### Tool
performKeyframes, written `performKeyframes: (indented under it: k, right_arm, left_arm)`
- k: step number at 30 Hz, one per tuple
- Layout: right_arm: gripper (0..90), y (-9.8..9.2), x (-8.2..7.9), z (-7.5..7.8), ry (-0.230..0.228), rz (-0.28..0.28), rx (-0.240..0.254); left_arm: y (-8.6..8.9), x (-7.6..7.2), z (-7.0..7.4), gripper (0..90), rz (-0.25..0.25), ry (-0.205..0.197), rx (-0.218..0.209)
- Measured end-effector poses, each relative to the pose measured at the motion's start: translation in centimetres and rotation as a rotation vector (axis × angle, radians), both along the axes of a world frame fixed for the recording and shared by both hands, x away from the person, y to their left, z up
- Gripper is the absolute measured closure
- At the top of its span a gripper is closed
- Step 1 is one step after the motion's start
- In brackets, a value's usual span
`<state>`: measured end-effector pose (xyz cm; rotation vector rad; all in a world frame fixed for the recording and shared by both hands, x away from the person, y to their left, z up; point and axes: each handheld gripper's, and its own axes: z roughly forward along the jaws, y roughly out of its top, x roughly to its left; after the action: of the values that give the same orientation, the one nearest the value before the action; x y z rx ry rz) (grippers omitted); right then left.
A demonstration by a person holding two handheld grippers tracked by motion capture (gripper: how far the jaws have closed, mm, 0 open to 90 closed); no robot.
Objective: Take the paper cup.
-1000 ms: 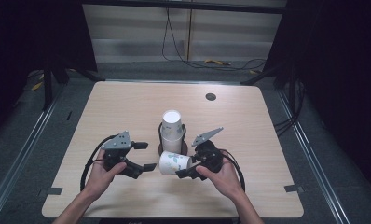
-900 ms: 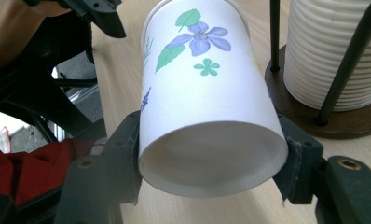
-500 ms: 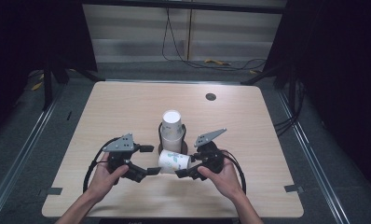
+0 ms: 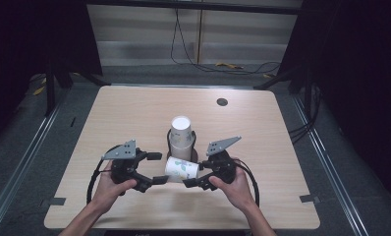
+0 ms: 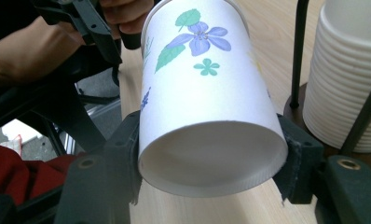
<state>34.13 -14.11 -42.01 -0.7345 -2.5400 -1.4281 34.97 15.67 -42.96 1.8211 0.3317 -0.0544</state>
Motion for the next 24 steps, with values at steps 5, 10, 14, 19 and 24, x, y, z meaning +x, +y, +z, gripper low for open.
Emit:
performKeyframes:
  k: [5, 10, 14, 19, 24]
  right_arm:
    - [36.5, -0.12, -0.07, 0.03, -0.005, -0.014, 0.011]
    - [36.5, -0.07, -0.15, 0.13, -0.008, 0.001, 0.042]
    - [36.5, 0.06, -0.26, 0.18, -0.012, -0.003, 0.047]
    - [36.6, 0.31, -0.28, 0.18, -0.012, 0.009, 0.062]
    - [36.7, 0.75, -0.44, 0.40, 0.003, 0.025, 0.099]
  left_arm:
    - [-0.18, 0.17, -0.21, 15.6, -0.010, 0.039, -0.034]
    - [-0.09, 0.23, -0.03, 15.6, 0.007, 0.025, -0.036]
    - [-0.06, 0.17, 0.09, 16.9, 0.000, 0.021, -0.040]
    - [-0.19, 0.23, 0.02, 15.7, -0.001, 0.028, -0.037]
    - [-0.29, 0.25, -0.01, 15.3, -0.012, 0.034, -0.054]
